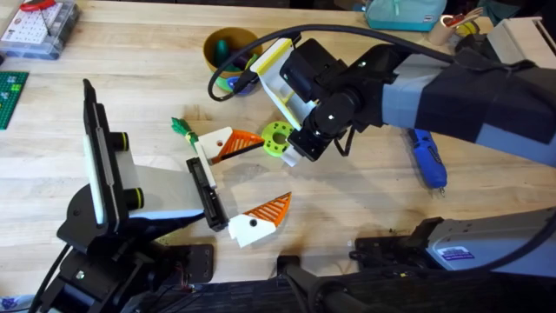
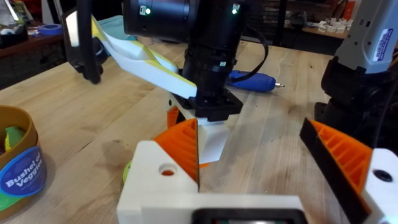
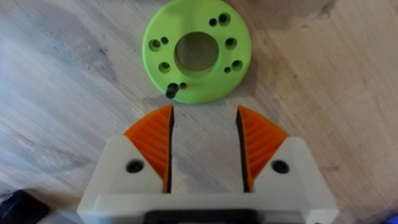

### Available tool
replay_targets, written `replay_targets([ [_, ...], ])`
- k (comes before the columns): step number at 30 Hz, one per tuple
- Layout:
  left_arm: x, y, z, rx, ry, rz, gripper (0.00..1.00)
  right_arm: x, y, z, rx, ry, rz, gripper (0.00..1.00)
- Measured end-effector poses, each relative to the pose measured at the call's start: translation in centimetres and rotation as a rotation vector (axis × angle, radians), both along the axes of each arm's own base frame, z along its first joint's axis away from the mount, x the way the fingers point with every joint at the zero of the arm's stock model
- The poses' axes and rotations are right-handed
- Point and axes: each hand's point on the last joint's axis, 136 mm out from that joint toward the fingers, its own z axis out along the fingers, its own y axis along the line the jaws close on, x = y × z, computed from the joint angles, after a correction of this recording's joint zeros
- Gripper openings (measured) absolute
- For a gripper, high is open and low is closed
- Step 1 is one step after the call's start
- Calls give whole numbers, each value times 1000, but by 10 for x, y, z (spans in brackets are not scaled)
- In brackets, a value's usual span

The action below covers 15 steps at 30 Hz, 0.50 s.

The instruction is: Pick up the gripper from the table and insert it into the empty holder that is missing its gripper. Then pick up a screw, insert it into the mounting hole, and use the screwdriver to tighten it. Finally, clean up the table by picking up the vegetable and placing it into the bucket.

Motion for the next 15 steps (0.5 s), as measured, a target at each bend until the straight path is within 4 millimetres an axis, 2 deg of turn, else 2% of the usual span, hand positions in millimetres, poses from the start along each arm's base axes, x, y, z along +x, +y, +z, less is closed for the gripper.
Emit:
replay_targets([
  [9,0,0,1,1,2,3,992,0,-7,5,3,21,-97,534],
  [12,0,0,1,1,2,3,992,7,-10,20,38,-11,-140,534],
  [15,0,0,1,1,2,3,992,12,-14,45,94,-66,-179,534],
])
